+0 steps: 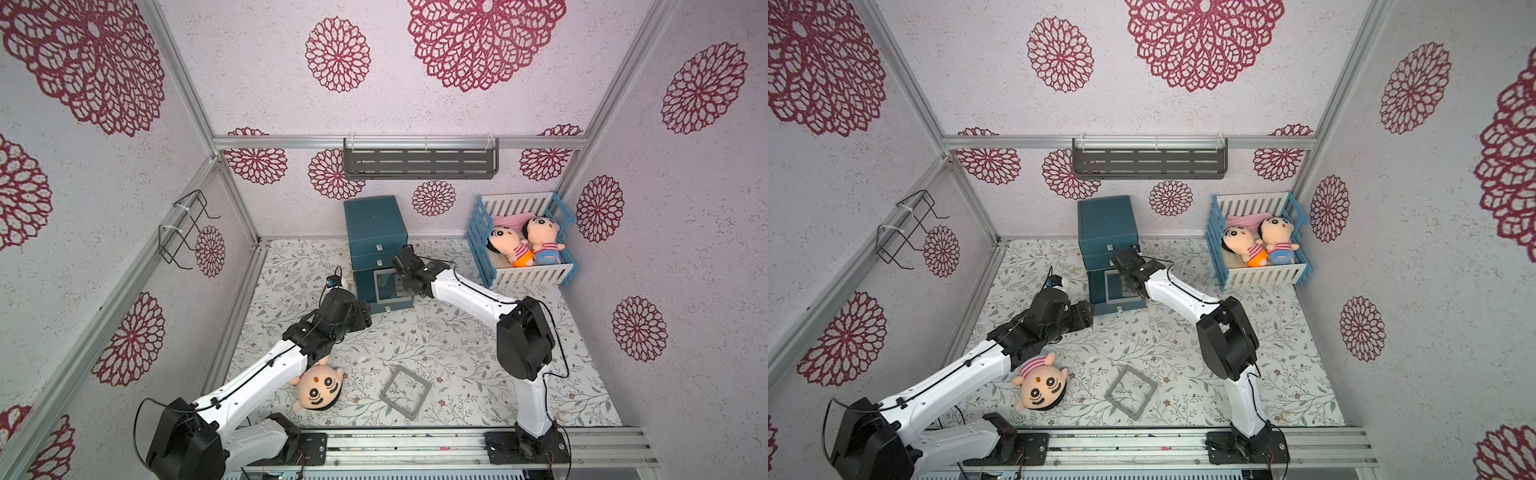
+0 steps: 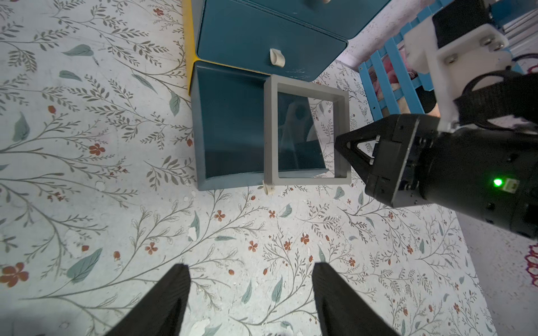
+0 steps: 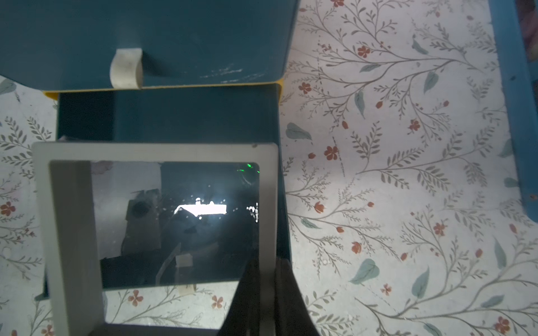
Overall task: Place the brooch boxes into the drawer by color
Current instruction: Place the brooch box in the drawer.
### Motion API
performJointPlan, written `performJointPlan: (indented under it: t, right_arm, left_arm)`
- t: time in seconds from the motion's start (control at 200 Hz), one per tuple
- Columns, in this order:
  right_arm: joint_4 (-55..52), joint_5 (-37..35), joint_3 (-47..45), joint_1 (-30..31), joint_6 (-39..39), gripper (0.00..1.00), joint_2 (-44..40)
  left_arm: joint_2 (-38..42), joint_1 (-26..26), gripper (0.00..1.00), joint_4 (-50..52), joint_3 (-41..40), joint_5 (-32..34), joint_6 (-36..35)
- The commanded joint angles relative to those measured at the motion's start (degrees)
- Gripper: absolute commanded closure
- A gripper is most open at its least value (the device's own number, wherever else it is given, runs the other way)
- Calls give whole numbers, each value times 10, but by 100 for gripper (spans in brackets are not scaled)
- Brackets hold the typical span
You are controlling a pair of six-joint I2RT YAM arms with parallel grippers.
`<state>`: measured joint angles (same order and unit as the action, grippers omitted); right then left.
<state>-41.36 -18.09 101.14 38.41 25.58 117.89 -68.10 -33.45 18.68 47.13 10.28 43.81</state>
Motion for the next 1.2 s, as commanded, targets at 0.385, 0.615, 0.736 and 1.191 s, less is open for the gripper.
performJointPlan:
  t: [0.385,0.615,0.736,1.191]
  right_arm:
    - [6,28,92,-15,-27,100,61]
    - [-3,43,110,-20,-41,100,83]
    - [0,40,100,-20,-45,100,85]
    - [10,55,125,-28,-45,100,133]
  left_arm:
    - [-15,21,27,-12,35,-25,-8]
    - [-18,22,27,-12,37,-19,-5]
    - [-20,22,26,-11,39,-20,-4]
    - [-24,22,27,-13,42,-22,0]
